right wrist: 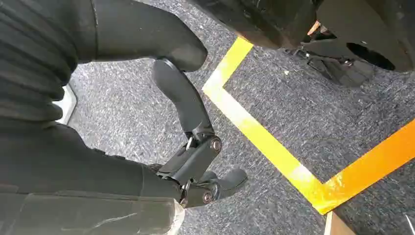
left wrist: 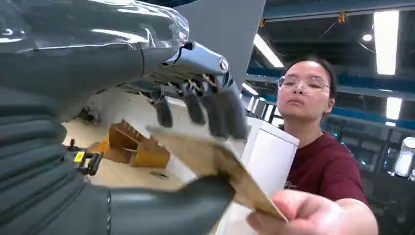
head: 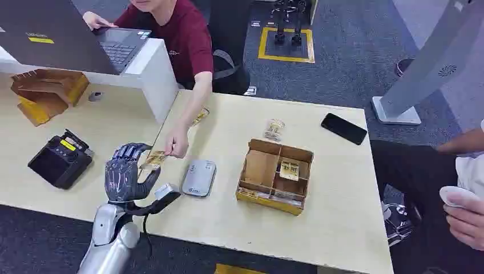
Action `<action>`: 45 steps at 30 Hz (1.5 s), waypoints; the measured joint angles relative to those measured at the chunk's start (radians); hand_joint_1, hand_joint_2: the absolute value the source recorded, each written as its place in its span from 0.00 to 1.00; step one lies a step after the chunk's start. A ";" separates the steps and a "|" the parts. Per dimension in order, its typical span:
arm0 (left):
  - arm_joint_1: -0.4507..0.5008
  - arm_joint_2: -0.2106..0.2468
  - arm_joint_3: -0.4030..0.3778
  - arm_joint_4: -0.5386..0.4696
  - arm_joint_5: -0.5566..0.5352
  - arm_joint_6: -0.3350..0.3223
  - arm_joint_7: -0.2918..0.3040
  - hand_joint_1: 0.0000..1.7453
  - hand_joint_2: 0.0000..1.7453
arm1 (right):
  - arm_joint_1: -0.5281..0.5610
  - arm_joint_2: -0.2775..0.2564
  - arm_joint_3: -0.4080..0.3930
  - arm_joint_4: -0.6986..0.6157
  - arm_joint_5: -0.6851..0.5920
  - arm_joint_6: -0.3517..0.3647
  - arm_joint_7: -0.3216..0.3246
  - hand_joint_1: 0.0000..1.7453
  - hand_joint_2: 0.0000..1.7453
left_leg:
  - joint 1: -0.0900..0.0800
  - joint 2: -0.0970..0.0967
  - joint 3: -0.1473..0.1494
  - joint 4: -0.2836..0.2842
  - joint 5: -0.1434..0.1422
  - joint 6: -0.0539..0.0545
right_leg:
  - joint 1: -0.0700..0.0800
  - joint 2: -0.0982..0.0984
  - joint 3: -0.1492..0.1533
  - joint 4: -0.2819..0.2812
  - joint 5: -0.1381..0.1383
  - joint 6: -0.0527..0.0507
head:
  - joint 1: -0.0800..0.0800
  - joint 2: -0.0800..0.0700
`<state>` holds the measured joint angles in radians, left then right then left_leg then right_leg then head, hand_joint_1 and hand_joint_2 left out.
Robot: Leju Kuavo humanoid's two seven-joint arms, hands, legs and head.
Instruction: Pass the card to the sensor for recognition and then transmit it.
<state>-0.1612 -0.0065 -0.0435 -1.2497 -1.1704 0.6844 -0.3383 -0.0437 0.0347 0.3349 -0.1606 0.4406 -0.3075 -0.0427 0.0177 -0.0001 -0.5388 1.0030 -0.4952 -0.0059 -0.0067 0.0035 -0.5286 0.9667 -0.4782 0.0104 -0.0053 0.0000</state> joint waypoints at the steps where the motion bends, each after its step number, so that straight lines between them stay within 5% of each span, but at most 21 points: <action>1: 0.000 0.001 0.000 0.000 0.002 0.000 -0.002 1.00 1.00 | 0.000 0.000 0.000 0.000 0.000 0.000 -0.001 0.00 1.00 | 0.000 0.000 0.000 0.000 0.000 0.000 | 0.000 0.000 0.000 0.000 0.000 0.000 | 0.000 0.000; 20: 0.007 0.006 0.005 -0.030 0.088 -0.020 0.003 1.00 1.00 | -0.003 0.005 0.000 0.000 0.017 0.002 -0.008 0.00 1.00 | 0.000 0.000 0.000 0.000 0.000 0.000 | 0.000 0.000 0.000 0.000 0.000 0.000 | 0.000 0.000; 22: 0.007 0.002 0.006 -0.041 0.119 -0.073 0.017 1.00 1.00 | -0.003 0.005 0.000 0.000 0.017 0.003 -0.010 0.00 1.00 | 0.000 0.000 0.000 0.000 0.000 0.000 | 0.000 0.000 0.000 0.000 0.000 0.000 | 0.000 0.000; 27: 0.008 -0.036 0.003 -0.087 0.295 -0.389 0.056 1.00 1.00 | -0.003 0.005 0.000 0.000 0.011 0.000 -0.011 0.00 1.00 | 0.000 0.000 0.000 0.001 0.000 0.000 | 0.000 0.000 0.000 0.000 0.000 0.000 | 0.000 0.000; 31: 0.015 -0.060 -0.016 -0.103 0.424 -0.570 0.078 1.00 1.00 | -0.004 0.005 0.000 0.000 0.010 -0.006 -0.012 0.00 1.00 | 0.000 0.000 -0.001 0.002 0.000 0.000 | 0.000 0.000 0.000 0.000 0.000 0.000 | 0.000 0.000; 38: 0.043 -0.071 -0.049 -0.104 0.522 -0.672 0.088 1.00 1.00 | -0.004 0.008 0.000 0.000 0.012 -0.010 -0.015 0.00 1.00 | 0.000 0.000 -0.001 0.002 0.000 0.000 | 0.000 0.000 0.000 0.000 0.000 0.000 | 0.000 0.000; 45: 0.052 -0.072 -0.098 -0.104 0.433 -0.626 0.133 1.00 1.00 | -0.004 0.008 0.000 0.000 0.015 -0.010 -0.014 0.00 1.00 | 0.000 0.000 -0.001 0.002 0.000 0.000 | 0.000 0.000 0.000 0.000 0.000 0.000 | 0.000 0.000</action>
<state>-0.1095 -0.0782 -0.1419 -1.3535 -0.7373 0.0587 -0.2049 -0.0474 0.0431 0.3346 -0.1606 0.4559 -0.3178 -0.0568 0.0178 -0.0002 -0.5397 1.0048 -0.4954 -0.0057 -0.0066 0.0035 -0.5290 0.9671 -0.4781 0.0107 -0.0053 0.0000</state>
